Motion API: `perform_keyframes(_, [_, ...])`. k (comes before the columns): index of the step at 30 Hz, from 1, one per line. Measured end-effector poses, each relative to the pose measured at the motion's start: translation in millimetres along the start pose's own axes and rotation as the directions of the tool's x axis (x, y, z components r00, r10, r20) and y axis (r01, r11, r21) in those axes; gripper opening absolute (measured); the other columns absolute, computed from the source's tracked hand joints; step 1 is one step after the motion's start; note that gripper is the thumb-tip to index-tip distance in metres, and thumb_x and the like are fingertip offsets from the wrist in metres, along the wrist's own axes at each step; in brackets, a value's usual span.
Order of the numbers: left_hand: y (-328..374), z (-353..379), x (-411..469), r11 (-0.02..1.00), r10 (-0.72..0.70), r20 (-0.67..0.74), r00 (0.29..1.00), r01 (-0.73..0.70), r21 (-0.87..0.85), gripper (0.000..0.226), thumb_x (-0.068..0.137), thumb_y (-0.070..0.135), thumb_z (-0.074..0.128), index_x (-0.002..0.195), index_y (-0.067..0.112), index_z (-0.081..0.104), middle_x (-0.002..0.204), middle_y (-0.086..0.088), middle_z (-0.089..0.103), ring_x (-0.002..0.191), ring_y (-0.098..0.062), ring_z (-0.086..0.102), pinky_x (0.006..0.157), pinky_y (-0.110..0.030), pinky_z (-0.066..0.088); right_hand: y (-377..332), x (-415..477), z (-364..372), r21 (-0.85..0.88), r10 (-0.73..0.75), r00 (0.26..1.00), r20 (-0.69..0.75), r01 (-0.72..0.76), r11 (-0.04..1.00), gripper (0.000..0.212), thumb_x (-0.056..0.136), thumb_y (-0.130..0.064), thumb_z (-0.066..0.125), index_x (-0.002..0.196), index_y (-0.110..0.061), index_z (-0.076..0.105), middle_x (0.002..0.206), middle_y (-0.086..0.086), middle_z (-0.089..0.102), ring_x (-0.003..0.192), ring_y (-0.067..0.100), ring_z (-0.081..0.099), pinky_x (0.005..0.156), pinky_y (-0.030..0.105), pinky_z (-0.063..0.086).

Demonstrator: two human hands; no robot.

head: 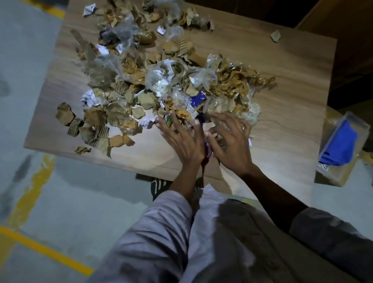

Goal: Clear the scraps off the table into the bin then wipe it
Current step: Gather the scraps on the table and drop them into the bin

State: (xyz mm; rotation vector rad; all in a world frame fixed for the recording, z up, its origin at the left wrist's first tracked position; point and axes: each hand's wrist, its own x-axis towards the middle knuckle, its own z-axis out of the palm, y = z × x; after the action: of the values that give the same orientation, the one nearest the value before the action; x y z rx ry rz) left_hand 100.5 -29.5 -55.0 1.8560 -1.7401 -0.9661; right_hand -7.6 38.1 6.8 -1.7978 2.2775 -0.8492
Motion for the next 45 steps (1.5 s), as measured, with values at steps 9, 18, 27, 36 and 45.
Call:
perform_keyframes(9, [-45.7,-69.6,0.6,0.981,0.165,0.034,0.986,-0.168,0.097,0.079,0.101,0.066,0.031,0.164,0.022,0.014,0.173,-0.007,-0.002,0.159,-0.027,-0.006,0.128,-0.052,0.005,-34.2,26.1,28.8,0.076,-0.201,0.977,0.068,0.196,0.978,0.014,0.097,-0.030,0.068,0.105,-0.020,0.074,0.145,0.004,0.058,0.141,0.024,0.044,0.112,0.050,0.030])
perform_keyframes(18, [-129.8,-178.5,61.0,0.995,-0.050,-0.222,0.974,0.068,0.077,0.091,0.096,0.065,0.046,0.165,0.018,0.011,0.171,-0.018,-0.008,0.157,-0.040,-0.012,0.125,-0.058,-0.006,-93.5,52.4,78.5,-0.121,-0.150,0.947,0.284,0.190,0.974,0.039,0.091,-0.036,0.064,0.129,-0.030,0.063,0.166,0.005,0.031,0.155,0.027,0.020,0.116,0.064,0.013])
perform_keyframes(27, [-162.1,-186.8,127.5,0.985,-0.131,-0.163,0.978,0.148,0.091,0.094,0.097,0.068,0.042,0.165,0.014,0.004,0.170,-0.021,-0.011,0.157,-0.038,-0.013,0.126,-0.053,-0.008,-102.5,54.0,88.7,-0.205,0.055,0.970,0.238,-0.005,0.979,0.038,0.095,-0.041,0.062,0.132,-0.031,0.061,0.165,0.002,0.031,0.156,0.024,0.018,0.117,0.060,0.011])
perform_keyframes(36, [-115.1,-155.8,152.2,0.992,0.085,0.030,0.996,-0.088,0.087,0.091,0.097,0.067,0.040,0.165,0.015,0.009,0.171,-0.020,-0.002,0.159,-0.035,-0.006,0.127,-0.053,-0.006,-114.8,56.3,76.0,-0.314,0.238,0.959,0.156,-0.181,0.932,0.043,0.094,-0.039,0.059,0.137,-0.036,0.057,0.166,0.003,0.029,0.157,0.025,0.017,0.116,0.062,0.020])
perform_keyframes(45, [-82.5,-138.8,162.7,0.949,0.313,0.328,0.891,-0.307,-0.072,0.096,0.097,0.064,0.052,0.164,0.017,0.002,0.172,-0.005,-0.011,0.159,-0.024,-0.008,0.128,-0.054,0.001,-131.9,39.6,83.0,-0.275,0.299,0.954,0.001,-0.287,0.918,0.043,0.093,-0.036,0.062,0.136,-0.033,0.060,0.163,0.002,0.038,0.154,0.025,0.025,0.115,0.062,0.023])
